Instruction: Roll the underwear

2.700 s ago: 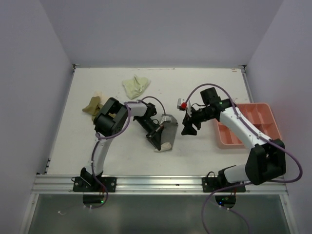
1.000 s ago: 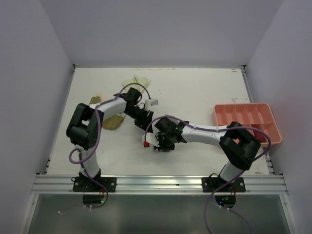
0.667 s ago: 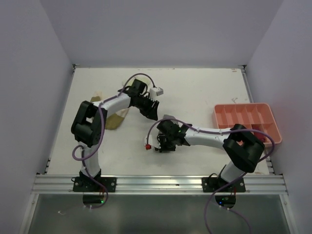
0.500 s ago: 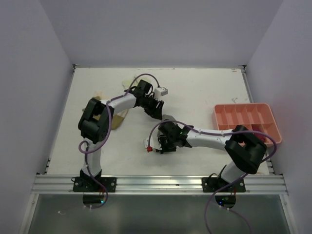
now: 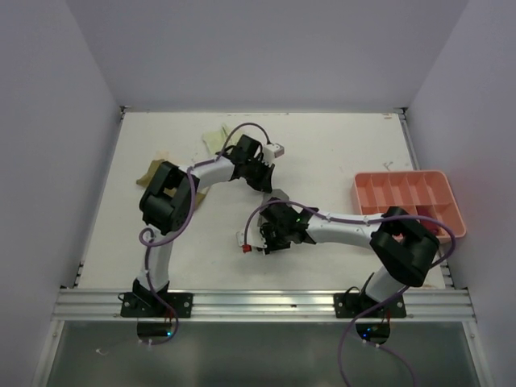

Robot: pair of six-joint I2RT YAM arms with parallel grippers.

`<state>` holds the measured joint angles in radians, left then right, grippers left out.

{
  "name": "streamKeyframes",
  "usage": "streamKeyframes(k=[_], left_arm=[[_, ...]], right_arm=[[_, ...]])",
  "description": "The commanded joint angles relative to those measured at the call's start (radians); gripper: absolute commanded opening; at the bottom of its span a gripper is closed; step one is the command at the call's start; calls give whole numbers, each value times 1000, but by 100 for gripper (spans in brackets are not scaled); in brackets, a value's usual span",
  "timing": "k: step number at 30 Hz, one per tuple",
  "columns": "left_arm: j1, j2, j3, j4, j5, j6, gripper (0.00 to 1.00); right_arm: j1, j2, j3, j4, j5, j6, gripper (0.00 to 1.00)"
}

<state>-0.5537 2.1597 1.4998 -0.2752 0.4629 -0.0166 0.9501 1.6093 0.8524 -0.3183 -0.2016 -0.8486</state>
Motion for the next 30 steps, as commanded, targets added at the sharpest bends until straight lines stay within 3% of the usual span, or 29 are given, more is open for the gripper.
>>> streamKeyframes(k=[1,5,12,16,21,25,28,30], left_arm=[[67,-64,-88,7,-84,-17,0],[136,-130,-167,14,-104,9,0],[163,-136,-165,11,-87,46,0],[170,-116,-135,19,-46,38,31],[236,-266,-219,154,26,-12,41],[337,-496,-332,258,106,-19,45],[411,-621,-392,197,186,123,45],[417,-678,-453,124,273,321,47]], right_arm=[[-4,49,33,-31,27,40,0],[-2,75,85,-30,4,97,0],[-2,118,146,-74,-70,91,0],[-5,149,207,-175,-199,71,0],[-33,215,283,-220,-337,146,0],[-73,231,284,-185,-409,223,0],[-96,235,260,-143,-446,261,0],[-109,241,252,-122,-466,289,0]])
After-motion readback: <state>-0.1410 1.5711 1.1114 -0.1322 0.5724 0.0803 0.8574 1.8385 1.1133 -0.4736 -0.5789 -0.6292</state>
